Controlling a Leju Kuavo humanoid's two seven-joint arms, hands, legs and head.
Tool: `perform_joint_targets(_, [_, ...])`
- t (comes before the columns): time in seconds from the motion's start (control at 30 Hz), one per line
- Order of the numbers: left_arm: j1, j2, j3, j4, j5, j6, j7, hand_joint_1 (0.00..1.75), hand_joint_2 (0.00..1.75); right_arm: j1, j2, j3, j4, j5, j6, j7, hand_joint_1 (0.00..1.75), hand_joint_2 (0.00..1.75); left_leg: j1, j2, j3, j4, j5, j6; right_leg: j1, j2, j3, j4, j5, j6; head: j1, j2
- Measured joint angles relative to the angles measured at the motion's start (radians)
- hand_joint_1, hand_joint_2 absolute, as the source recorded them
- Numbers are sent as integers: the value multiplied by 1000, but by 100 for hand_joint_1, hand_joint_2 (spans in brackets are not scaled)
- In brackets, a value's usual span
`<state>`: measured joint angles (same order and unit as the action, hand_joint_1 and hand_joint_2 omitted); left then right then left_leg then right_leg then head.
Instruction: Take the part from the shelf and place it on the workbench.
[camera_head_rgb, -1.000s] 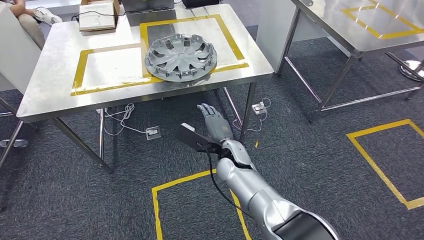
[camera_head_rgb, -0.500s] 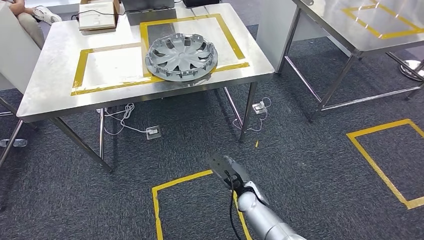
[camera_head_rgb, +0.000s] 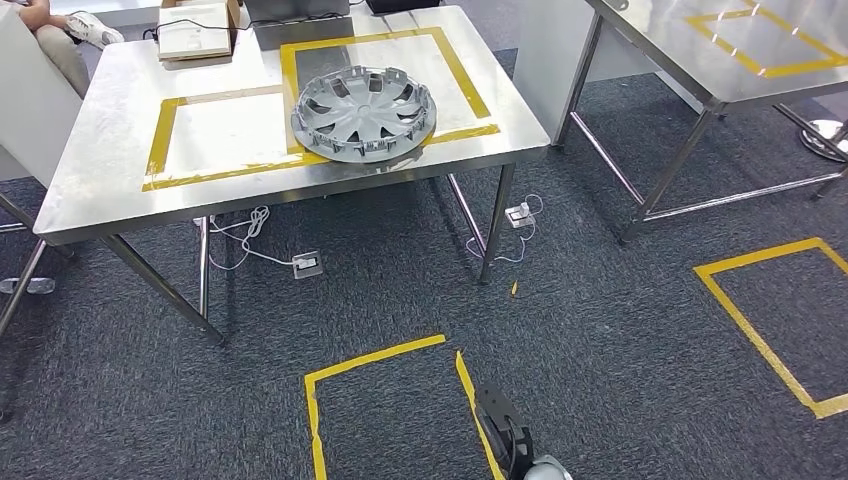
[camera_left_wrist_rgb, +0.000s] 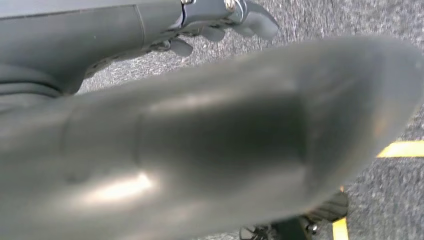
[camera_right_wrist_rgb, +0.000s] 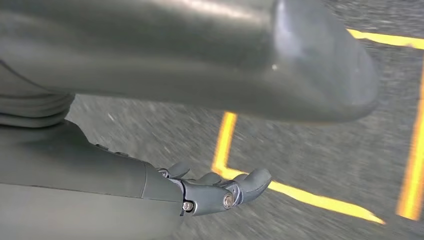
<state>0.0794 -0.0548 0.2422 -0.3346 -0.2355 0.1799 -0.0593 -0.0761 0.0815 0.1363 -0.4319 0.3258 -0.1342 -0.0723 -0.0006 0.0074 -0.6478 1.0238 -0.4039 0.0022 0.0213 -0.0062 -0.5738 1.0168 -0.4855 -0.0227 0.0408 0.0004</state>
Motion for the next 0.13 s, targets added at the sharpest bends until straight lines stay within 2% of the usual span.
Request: perform_joint_targets(0.13, [16,10,-48,-12,55,-42,13,0,0,58,-18,-26,2,-77,31,17,0,0,0,0,0,0,-1,1,0,0,0,0,-1,0,0,0])
